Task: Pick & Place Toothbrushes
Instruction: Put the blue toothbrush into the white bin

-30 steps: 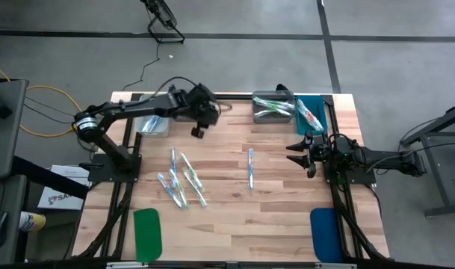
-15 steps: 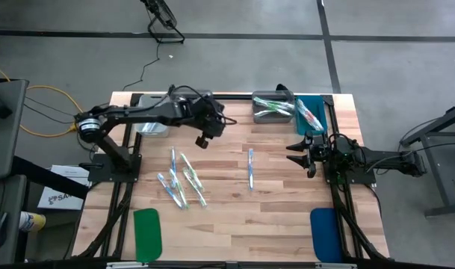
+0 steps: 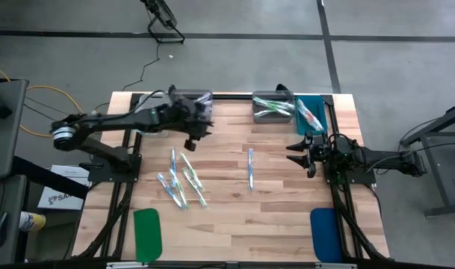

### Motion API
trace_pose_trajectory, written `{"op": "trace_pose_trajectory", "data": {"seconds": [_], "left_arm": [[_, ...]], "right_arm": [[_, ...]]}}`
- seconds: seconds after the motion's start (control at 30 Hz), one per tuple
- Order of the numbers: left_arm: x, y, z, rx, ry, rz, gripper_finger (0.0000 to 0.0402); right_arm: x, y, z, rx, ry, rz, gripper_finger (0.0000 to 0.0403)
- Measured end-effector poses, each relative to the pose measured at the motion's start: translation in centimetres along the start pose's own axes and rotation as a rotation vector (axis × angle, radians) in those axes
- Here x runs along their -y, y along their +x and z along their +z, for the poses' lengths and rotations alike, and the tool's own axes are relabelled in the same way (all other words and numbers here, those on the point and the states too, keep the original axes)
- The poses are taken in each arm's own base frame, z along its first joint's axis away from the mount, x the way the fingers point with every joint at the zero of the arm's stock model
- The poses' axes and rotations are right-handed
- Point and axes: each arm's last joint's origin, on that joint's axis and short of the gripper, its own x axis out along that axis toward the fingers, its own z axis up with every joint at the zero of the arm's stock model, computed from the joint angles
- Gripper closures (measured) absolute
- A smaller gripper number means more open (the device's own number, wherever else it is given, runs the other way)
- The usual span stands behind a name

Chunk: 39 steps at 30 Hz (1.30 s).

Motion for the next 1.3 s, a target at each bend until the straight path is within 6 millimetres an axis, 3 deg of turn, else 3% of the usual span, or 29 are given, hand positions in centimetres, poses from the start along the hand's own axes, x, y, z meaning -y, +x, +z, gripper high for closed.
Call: {"op": "trace_pose_trajectory", "data": {"seconds": [0.17,0.33,0.47,0.63,0.73,0.87,1.07,1.3], "left_arm": [[1.7,-2.3,-1.5,0.086,0.0,0.084,0.0275],[3.0,-4.5,-3.1,0.132,0.01,0.16,0.0275],[4.0,-6.2,-3.9,0.148,0.004,0.181,0.0275],[5.3,-8.5,-5.0,0.165,0.012,0.198,0.0275],[6.3,-9.8,-5.7,0.177,0.004,0.208,0.0275],[7.7,-10.9,-6.8,0.22,-0.006,0.22,0.0275],[8.8,-12.1,-7.5,0.29,-0.024,0.208,0.0275],[9.0,-13.1,-7.6,0.349,-0.079,0.228,0.0275]], "right_arm": [[0.0,0.0,0.0,0.004,0.012,0.007,0.022],[-0.2,0.0,0.1,0.002,0.149,0.055,0.022],[0.1,0.1,0.3,0.057,0.323,-0.051,0.022],[0.0,0.7,0.1,-0.024,0.443,-0.109,0.0225],[-0.6,1.4,1.4,-0.041,0.472,-0.163,0.0241],[-1.8,3.2,3.4,-0.099,0.502,-0.207,0.0267],[-3.8,7.4,6.3,-0.207,0.592,-0.292,0.0307],[-5.6,12.4,6.8,-0.465,0.735,-0.441,0.035]]}}
